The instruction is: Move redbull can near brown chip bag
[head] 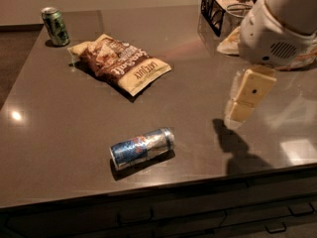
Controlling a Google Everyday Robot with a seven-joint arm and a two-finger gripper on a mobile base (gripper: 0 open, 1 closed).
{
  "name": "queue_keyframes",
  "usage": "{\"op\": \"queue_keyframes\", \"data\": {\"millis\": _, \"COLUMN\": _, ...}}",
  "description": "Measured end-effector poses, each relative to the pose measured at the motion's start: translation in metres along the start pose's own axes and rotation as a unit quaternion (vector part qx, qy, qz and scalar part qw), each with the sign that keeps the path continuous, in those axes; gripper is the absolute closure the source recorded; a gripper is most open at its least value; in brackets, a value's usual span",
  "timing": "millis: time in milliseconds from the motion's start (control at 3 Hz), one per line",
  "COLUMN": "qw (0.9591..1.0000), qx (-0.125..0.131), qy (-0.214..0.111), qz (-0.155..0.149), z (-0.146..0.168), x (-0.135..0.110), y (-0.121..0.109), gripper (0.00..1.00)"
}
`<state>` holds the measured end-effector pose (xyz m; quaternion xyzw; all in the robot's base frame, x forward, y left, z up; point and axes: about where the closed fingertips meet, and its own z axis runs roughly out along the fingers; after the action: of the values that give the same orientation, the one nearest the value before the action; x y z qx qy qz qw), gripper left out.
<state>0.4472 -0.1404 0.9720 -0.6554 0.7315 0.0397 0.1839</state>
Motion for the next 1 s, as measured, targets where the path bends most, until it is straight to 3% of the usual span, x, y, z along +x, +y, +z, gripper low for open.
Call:
{"op": "queue_keyframes", "data": {"millis": 333, "qw": 0.9981, "qx": -0.012, "qy": -0.001, "qz": -0.06, "z": 0.03, "x": -0.029, "y": 0.015, "gripper": 0.0}}
{"op": "queue_keyframes", "data": {"millis": 1000, "qw": 0.9874, "qx": -0.056, "qy": 0.035, "qz": -0.144, "z": 0.1, "x": -0.049, "y": 0.048, "gripper": 0.0}}
